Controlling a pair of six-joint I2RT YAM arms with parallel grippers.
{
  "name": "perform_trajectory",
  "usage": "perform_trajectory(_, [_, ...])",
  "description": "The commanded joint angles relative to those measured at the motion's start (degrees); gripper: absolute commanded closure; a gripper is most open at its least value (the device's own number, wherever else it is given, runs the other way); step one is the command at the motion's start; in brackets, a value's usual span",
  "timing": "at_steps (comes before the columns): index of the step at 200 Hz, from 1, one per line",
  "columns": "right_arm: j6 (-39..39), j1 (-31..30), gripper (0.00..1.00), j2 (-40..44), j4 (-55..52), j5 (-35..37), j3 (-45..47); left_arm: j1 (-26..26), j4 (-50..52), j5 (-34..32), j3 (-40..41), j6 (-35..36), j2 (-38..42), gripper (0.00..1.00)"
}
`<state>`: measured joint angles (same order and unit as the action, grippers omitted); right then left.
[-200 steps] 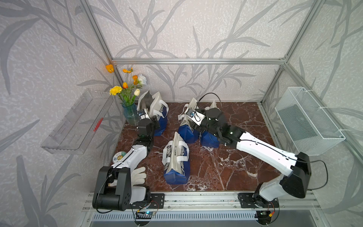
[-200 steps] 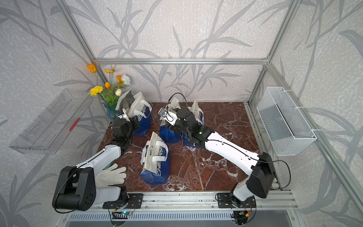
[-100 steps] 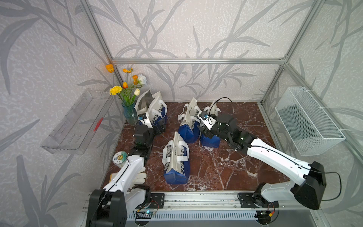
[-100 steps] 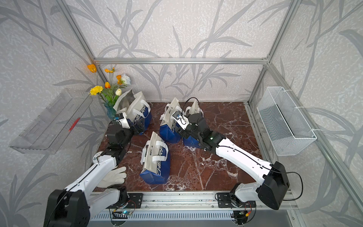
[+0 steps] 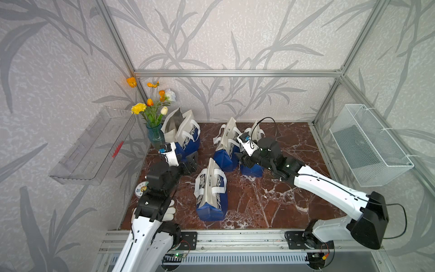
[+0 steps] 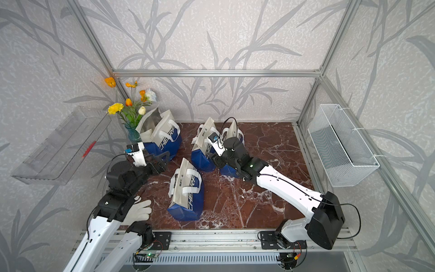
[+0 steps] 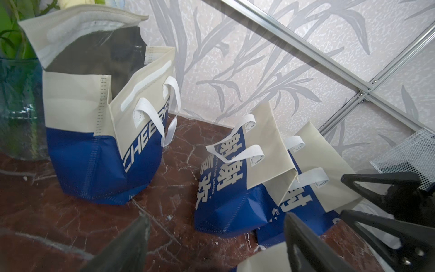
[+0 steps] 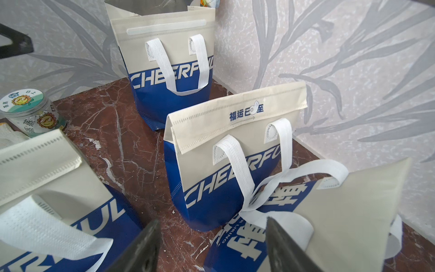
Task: Open the takeout bag
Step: Place the takeout bag at the center of the board.
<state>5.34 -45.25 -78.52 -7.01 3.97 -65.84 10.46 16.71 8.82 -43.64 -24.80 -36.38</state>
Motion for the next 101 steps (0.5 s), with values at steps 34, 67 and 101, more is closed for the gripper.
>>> perform_trajectory(34, [-2.0,0.2,0.33,6.0,-3.7,2.3,2.0,2.3,21.2,3.0,-10.4,-5.8,-3.0,0.32])
perform_trajectory(67, [-2.2,0.2,0.34,7.7,-5.2,3.2,2.9,8.2,24.0,2.9,-14.1,-6.2,-5.5,0.37])
perform_trajectory(101, [-3.0,0.2,0.34,8.4,-6.4,3.6,3.1,16.5,26.7,-2.4,-18.2,-5.0,-10.2,0.39])
